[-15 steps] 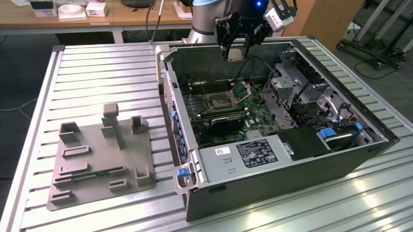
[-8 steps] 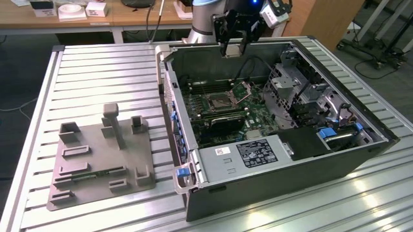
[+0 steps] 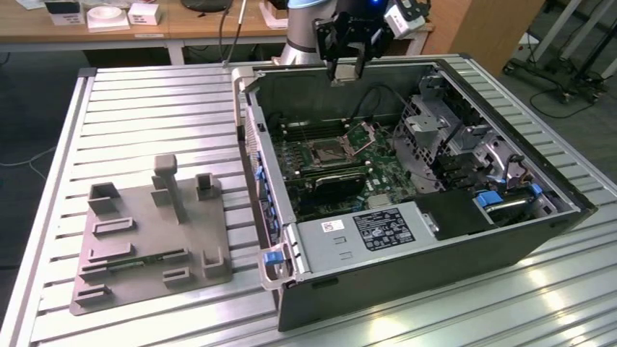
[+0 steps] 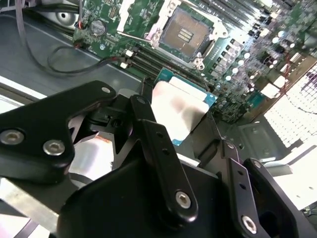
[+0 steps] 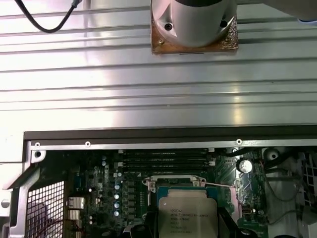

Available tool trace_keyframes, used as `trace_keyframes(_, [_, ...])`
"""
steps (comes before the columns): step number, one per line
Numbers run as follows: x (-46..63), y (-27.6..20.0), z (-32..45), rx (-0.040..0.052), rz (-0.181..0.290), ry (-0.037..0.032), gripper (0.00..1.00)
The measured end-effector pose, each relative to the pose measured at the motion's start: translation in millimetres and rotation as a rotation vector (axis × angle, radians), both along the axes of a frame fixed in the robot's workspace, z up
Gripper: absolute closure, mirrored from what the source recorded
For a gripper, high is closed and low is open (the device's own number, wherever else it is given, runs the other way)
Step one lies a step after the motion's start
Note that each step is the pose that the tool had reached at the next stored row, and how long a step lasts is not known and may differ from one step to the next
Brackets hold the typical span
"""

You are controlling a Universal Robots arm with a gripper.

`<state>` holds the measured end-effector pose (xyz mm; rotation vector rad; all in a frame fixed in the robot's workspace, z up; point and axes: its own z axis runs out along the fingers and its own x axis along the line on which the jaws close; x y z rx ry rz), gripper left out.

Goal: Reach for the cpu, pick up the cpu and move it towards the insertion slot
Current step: 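Pick up the cpu and move it towards the insertion slot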

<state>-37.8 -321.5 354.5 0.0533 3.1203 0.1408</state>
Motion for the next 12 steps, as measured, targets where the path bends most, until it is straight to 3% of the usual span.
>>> trace_keyframes(5, [-0.8,1.9,-3.5,0.0,-0.031,-0.0002,0.45])
trace_keyframes(12, [-6.6,4.2,-12.5,-0.0003,-0.031,0.0012,0.45])
